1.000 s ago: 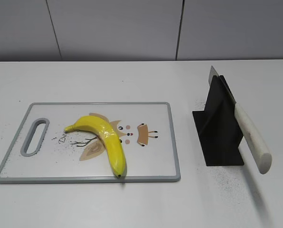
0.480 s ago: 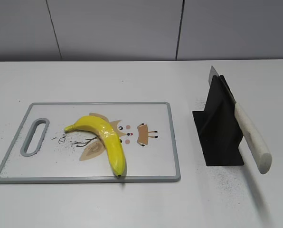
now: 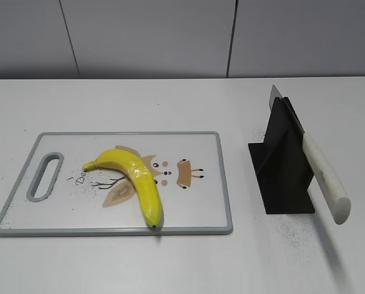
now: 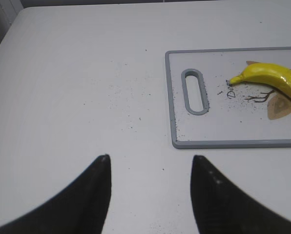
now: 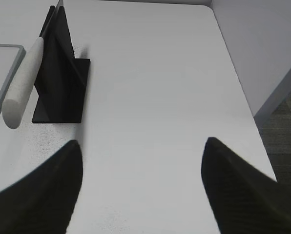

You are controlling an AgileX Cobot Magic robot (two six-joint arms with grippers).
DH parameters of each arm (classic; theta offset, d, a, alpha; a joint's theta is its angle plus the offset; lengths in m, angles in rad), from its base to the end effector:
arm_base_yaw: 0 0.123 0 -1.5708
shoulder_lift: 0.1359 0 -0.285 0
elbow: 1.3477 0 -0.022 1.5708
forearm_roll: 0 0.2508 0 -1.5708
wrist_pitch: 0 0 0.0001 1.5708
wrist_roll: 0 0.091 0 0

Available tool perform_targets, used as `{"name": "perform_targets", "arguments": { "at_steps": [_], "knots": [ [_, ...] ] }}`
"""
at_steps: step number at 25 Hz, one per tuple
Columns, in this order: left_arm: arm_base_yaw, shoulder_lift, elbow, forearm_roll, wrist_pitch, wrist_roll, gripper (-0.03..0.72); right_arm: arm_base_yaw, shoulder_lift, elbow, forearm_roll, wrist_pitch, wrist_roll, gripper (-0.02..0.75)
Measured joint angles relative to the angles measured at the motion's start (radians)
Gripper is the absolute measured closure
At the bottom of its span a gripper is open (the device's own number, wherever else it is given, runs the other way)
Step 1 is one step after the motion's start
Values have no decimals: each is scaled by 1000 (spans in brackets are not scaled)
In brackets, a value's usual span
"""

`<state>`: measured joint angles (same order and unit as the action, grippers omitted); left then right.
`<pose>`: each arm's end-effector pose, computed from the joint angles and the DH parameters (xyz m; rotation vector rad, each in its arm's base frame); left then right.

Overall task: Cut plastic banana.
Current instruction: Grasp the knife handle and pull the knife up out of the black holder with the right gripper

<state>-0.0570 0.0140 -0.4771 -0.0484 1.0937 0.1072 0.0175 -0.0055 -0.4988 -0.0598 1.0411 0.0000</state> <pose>-0.0020 -0.0038 0.2684 0.1754 2.1060 -0.0288 -0.0047 -0.0048 0.2786 -0.0155 2.0194 -0.0602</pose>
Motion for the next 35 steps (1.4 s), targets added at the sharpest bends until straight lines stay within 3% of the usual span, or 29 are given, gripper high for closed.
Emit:
{"name": "perform_targets", "arguments": {
  "at_steps": [12,18,25,35],
  "knots": [
    [0,0,0,-1,0,0,195,0,0,0,1,0,0,162],
    [0,0,0,-1,0,0,93,0,0,0,3,0,0,162],
    [0,0,0,-1,0,0,85,0,5,-31,3,-11,0,164],
    [0,0,0,-1,0,0,99,0,319,-206,3,22,51,164]
  ]
}}
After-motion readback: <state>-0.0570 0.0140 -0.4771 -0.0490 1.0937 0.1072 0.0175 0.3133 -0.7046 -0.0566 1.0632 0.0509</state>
